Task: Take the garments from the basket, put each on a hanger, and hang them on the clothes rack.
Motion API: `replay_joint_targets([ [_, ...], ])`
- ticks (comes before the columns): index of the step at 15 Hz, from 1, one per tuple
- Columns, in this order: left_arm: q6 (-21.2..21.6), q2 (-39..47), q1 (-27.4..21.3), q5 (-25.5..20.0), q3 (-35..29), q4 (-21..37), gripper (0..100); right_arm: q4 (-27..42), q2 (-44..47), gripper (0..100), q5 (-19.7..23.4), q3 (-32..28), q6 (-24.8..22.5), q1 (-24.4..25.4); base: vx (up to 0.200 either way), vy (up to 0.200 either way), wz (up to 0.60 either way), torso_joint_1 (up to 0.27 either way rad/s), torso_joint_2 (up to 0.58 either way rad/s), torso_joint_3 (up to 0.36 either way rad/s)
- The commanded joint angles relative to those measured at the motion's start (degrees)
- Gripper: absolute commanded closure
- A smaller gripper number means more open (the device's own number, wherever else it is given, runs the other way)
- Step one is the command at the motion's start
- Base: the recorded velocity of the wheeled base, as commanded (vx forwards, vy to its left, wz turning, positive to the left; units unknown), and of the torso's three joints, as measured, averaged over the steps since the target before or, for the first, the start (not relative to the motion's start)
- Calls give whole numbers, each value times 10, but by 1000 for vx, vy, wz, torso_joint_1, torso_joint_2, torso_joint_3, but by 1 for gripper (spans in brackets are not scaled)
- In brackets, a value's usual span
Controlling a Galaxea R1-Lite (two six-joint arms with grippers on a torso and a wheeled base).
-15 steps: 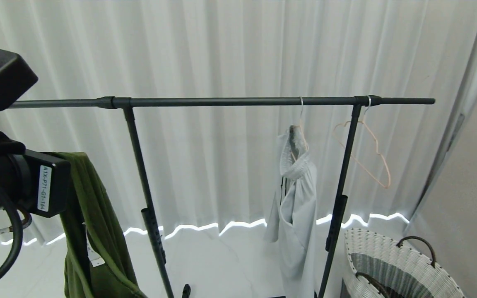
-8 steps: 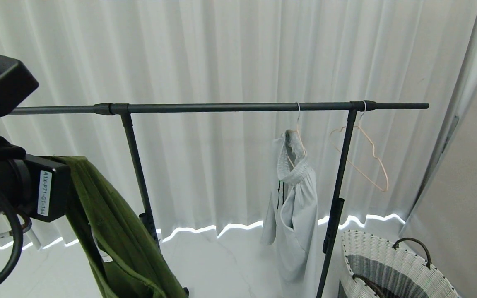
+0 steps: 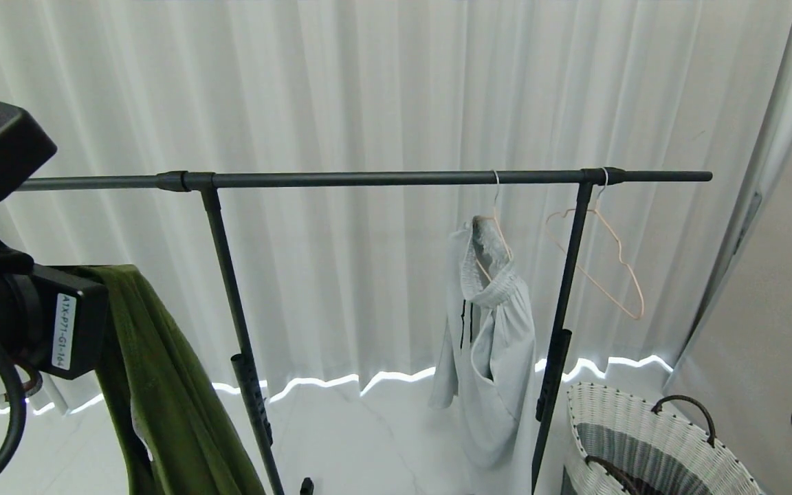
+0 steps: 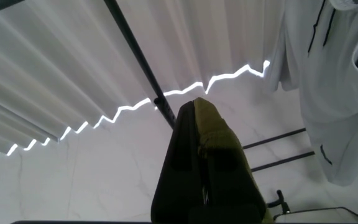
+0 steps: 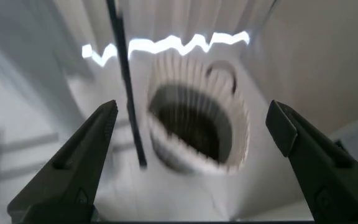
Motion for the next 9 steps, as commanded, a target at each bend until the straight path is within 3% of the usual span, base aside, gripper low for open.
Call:
replay_joint_targets([
  [1,2,-4,0,1,2,0,100,6,156,0,16,-173,-3,-42,0,0,0,0,0,0],
  [4,23,-11,0,2,3,0,100,7,189,0,19,-194,-52,-41,0,0,0,0,0,0],
  [9,29,-12,0,1,2,-1,100,7,192,0,36,-195,-64,-31,200,0,0,-1,1,-1],
])
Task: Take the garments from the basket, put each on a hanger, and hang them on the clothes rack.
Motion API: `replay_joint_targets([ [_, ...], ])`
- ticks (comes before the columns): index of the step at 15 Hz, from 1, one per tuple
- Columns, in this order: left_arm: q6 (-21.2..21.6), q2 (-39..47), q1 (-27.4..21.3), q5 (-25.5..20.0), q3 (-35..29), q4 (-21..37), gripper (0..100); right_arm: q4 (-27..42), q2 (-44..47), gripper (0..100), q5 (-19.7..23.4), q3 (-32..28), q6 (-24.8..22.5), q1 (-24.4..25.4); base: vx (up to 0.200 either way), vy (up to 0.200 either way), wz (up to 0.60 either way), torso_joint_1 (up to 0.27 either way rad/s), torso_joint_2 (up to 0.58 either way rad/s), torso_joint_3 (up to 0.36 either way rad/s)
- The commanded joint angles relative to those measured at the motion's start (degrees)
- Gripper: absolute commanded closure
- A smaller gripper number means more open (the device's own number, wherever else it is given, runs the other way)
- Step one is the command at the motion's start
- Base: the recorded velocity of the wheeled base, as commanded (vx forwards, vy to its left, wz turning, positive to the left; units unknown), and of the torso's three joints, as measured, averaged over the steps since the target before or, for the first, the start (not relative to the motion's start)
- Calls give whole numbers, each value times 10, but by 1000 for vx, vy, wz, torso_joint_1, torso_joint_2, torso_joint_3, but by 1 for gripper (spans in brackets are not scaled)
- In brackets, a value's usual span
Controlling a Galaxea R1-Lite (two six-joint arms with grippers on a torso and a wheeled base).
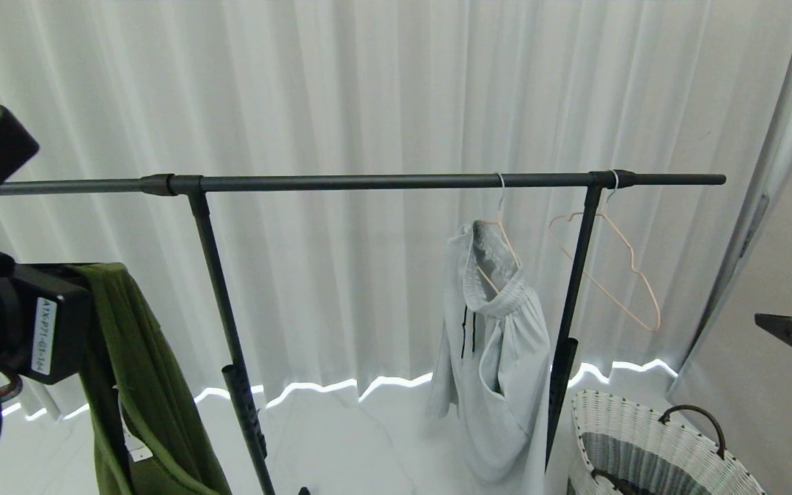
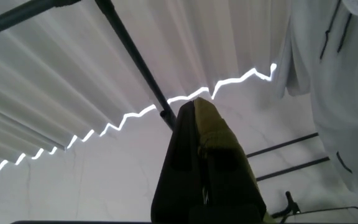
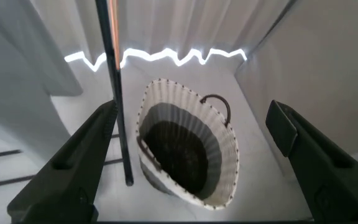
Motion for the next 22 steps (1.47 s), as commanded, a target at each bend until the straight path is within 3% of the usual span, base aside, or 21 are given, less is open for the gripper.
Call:
replay_joint_targets([
  [1,0,1,0,0,0,0,100,-1,8,0,0,-1,-2,1,200,0,0,12,7,-12],
  [4,-1,2,-1,0,0,0,100,-2,9,0,8,-2,-3,8,200,0,0,2,4,4],
  [12,21,-4,-3,1,0,-16,100,-6,27,0,14,-3,-3,27,0,0,0,0,0,0],
  [16,21,-4,-2,1,1,-16,100,-6,37,0,20,-4,-3,27,0,-200,0,1,5,6],
  [18,21,-4,-3,1,1,-16,100,-6,38,0,38,-11,-2,27,0,-200,0,10,2,5],
  [22,21,-5,-2,0,4,-16,100,-9,38,0,103,-27,-2,40,0,0,0,0,0,0],
])
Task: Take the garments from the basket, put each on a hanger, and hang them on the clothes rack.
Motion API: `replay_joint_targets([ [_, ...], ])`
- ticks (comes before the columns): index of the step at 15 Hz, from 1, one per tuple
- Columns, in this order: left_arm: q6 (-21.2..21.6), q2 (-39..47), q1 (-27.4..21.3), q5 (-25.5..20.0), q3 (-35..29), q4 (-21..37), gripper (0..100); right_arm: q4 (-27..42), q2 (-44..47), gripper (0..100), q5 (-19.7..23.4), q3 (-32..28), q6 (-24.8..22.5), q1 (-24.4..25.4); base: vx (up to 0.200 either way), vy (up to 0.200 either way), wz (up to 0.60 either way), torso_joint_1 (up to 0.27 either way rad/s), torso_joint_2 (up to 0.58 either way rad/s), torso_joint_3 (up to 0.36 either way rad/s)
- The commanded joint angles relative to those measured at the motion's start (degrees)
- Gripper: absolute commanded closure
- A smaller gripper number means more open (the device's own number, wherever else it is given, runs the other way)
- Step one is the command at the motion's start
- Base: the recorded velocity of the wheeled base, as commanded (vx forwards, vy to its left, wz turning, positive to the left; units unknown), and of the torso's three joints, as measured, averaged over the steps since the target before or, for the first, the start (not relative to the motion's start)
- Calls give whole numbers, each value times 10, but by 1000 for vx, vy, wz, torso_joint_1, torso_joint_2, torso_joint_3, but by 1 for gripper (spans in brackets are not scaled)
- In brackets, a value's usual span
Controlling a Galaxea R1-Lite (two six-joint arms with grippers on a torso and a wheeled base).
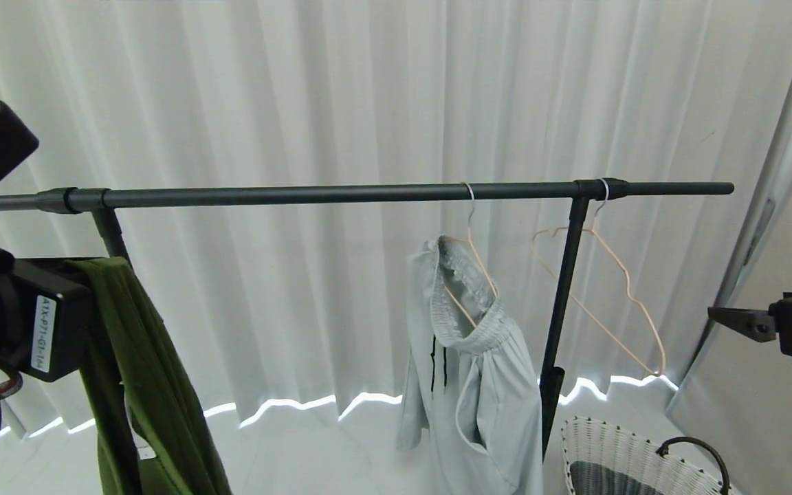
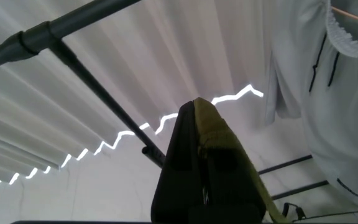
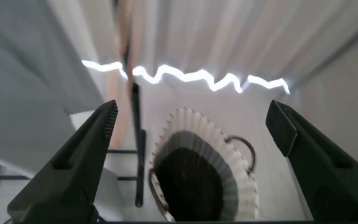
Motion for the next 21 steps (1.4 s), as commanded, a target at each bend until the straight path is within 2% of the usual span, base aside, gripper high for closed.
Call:
replay_joint_targets([
  [1,0,-1,0,0,0,-1,100,0,8,0,13,-15,1,13,0,0,0,0,0,0],
  [3,0,0,0,0,0,-1,100,0,31,0,12,-33,1,27,0,0,0,0,0,0],
  [8,-1,1,0,-1,1,0,100,0,96,0,8,-67,2,30,200,0,0,1,0,5],
  [11,-1,1,-1,-1,2,-1,100,1,131,0,6,-72,4,33,0,0,0,0,0,0],
  [13,0,-1,-1,-1,2,-1,100,0,158,0,-26,-83,7,50,0,0,0,0,0,0],
  [15,0,-1,-1,0,2,-1,100,0,182,0,-56,-96,28,73,0,0,0,0,0,0],
  [17,0,0,-2,-1,3,-1,100,4,214,0,-65,-126,81,92,0,0,0,0,0,0],
  [21,0,0,-23,0,4,-1,100,7,240,0,-64,-131,83,70,0,0,0,0,0,0],
])
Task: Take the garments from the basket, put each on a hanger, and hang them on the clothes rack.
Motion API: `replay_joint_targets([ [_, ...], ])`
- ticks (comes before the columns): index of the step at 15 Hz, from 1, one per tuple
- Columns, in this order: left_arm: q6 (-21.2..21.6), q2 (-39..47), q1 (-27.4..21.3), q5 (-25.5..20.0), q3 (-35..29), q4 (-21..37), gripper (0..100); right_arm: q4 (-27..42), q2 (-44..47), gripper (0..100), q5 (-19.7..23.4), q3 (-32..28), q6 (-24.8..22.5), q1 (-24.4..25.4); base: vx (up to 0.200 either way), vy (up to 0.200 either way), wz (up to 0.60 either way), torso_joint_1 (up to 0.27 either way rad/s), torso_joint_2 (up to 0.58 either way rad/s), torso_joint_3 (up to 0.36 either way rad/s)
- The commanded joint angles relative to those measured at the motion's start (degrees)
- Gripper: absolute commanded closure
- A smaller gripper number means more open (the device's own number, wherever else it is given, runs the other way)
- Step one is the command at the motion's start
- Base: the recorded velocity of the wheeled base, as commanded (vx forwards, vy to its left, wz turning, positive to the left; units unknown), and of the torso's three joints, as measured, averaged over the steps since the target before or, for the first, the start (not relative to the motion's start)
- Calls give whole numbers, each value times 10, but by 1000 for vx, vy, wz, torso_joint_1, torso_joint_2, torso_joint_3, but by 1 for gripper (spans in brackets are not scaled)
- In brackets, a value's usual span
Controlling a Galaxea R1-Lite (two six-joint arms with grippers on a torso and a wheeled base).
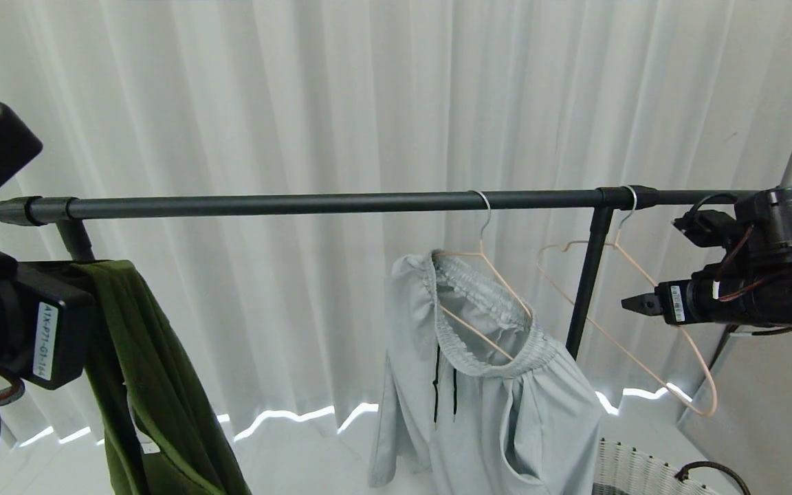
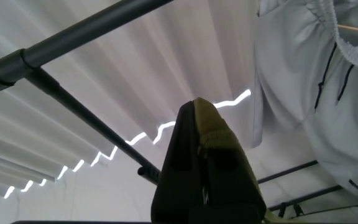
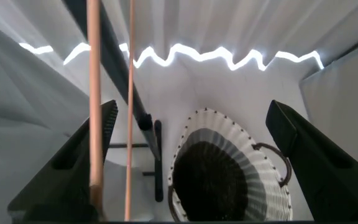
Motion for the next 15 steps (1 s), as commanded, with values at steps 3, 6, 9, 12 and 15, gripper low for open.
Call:
replay_joint_targets([
  [3,0,1,-7,0,0,0,100,0,20,0,6,-1,0,0,0,0,0,0,0,0],
  [6,0,0,-7,0,0,0,100,2,26,0,18,0,0,12,0,0,0,0,0,0],
  [9,0,0,-12,0,0,0,100,2,34,0,18,-2,0,12,0,0,0,0,0,0],
  [12,0,0,-15,0,0,0,100,2,37,0,15,-3,4,23,0,0,0,0,0,0],
  [15,0,0,-15,0,4,0,100,2,36,0,13,-3,5,29,0,0,0,0,0,0],
])
